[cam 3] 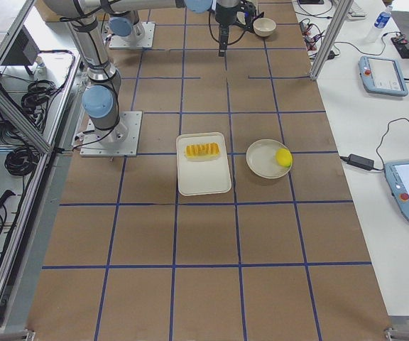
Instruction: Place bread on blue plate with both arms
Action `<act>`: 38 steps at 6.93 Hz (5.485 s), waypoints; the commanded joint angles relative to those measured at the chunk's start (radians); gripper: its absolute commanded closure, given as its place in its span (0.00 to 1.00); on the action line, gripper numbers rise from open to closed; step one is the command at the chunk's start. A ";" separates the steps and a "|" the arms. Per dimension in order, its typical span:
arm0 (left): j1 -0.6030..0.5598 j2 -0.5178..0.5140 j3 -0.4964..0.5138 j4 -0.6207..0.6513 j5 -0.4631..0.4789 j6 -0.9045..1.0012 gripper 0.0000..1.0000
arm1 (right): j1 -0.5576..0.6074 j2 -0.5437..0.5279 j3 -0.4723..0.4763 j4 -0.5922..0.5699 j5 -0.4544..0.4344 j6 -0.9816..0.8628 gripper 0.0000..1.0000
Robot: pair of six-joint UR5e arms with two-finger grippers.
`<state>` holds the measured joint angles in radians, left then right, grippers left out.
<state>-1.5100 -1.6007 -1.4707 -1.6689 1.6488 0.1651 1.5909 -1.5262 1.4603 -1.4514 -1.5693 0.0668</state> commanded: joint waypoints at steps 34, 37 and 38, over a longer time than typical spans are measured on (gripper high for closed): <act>0.506 -0.170 0.224 -0.437 -0.260 0.707 0.87 | -0.575 0.017 0.619 -0.677 -0.049 -0.742 0.91; 0.227 -0.136 0.068 -0.289 -0.337 0.478 0.87 | -0.556 -0.052 0.396 -0.425 -0.046 -0.652 0.91; 0.149 -0.131 -0.033 -0.156 -0.389 0.406 0.87 | -0.525 -0.064 0.334 -0.353 -0.046 -0.578 0.90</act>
<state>-1.2624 -1.7342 -1.3988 -1.9589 1.3066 0.6489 1.0380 -1.5703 1.8749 -1.8948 -1.6157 -0.5873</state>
